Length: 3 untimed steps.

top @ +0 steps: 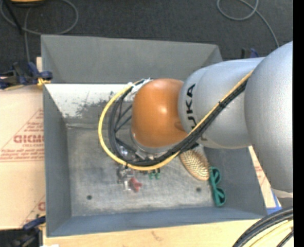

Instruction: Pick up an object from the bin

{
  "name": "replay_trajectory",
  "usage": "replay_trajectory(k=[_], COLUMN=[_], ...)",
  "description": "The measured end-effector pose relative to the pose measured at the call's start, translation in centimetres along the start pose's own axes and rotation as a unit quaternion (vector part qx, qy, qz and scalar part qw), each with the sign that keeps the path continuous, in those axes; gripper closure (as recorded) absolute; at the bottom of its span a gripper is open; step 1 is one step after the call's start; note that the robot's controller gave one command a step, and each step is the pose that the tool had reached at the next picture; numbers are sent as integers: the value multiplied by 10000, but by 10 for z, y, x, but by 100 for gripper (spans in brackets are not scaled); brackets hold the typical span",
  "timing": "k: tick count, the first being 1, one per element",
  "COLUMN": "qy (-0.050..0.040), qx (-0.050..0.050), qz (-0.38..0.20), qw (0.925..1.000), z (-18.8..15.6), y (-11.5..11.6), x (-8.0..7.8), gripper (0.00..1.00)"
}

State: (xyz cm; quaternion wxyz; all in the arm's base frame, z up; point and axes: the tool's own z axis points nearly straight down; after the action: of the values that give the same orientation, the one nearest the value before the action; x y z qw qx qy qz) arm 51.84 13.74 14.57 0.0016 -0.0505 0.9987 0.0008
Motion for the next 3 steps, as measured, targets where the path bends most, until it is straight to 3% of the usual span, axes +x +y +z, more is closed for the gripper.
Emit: replay_trajectory(k=[1, 2, 3], qy=[24, -4, -32], qx=[13, 7, -1], qz=[31, -481, 254], qw=[10000, 9988, 9997], z=[-50, -122, -69], y=[-4, -22, -11], x=[4, 1, 14], gripper=[100, 100, 100])
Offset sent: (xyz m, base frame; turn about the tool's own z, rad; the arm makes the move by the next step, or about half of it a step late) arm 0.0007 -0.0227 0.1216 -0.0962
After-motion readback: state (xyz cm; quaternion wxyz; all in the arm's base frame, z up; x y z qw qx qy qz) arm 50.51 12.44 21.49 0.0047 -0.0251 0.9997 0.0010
